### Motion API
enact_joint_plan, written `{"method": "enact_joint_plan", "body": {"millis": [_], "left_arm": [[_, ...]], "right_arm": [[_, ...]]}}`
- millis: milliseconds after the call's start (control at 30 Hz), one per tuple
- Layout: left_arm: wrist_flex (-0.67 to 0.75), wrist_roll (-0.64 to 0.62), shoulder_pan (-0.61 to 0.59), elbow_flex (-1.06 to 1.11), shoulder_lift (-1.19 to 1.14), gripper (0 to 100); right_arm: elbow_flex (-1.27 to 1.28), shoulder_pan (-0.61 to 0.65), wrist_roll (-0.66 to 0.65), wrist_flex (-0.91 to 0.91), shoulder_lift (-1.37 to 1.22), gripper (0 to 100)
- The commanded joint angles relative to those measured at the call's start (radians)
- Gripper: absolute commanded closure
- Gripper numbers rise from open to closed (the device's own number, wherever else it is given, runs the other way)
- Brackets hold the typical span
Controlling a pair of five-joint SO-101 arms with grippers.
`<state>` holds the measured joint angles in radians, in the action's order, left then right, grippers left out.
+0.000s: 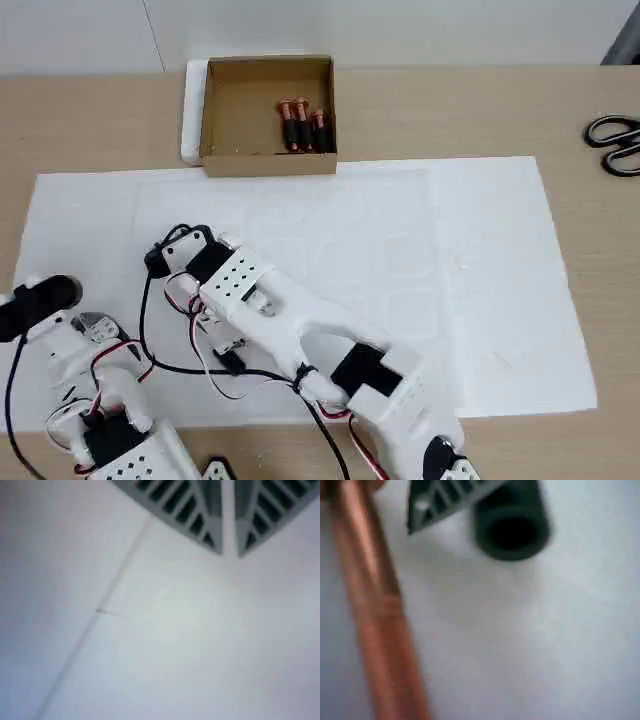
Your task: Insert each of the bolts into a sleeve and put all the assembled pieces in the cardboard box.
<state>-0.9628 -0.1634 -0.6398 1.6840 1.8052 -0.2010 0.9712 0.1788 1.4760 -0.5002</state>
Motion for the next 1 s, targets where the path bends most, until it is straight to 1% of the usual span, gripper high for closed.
{"method": "enact_joint_plan", "body": {"millis": [0, 167, 233, 367, 433, 633, 700, 833, 967], "left_arm": [[-0.002, 0.005, -0.003, -0.024, 0.012, 99], [-0.002, 0.005, -0.003, -0.024, 0.012, 99], [-0.002, 0.005, -0.003, -0.024, 0.012, 99], [-0.002, 0.005, -0.003, -0.024, 0.012, 99], [-0.002, 0.005, -0.003, -0.024, 0.012, 99], [-0.002, 0.005, -0.003, -0.024, 0.012, 99], [0.000, 0.005, -0.003, -0.024, 0.012, 99], [0.000, 0.005, -0.002, -0.024, 0.012, 99], [0.000, 0.005, -0.002, -0.024, 0.012, 99]], "right_arm": [[-0.005, 0.002, 0.000, 0.016, -0.036, 83.5], [-0.006, -0.028, 0.000, 0.005, -0.068, 83.8], [-0.015, -0.047, 0.000, 0.005, -0.070, 85.5], [-0.084, -0.087, 0.000, 0.007, -0.074, 99.8], [-0.115, -0.107, 0.000, 0.007, -0.076, 97.5], [-0.129, -0.156, -0.005, 0.018, -0.070, 99.5], [-0.129, -0.170, -0.074, 0.038, -0.070, 99.5], [-0.130, -0.183, -0.304, 0.074, -0.068, 99.5], [-0.209, -0.186, -0.422, 0.202, -0.071, 99.5]]}}
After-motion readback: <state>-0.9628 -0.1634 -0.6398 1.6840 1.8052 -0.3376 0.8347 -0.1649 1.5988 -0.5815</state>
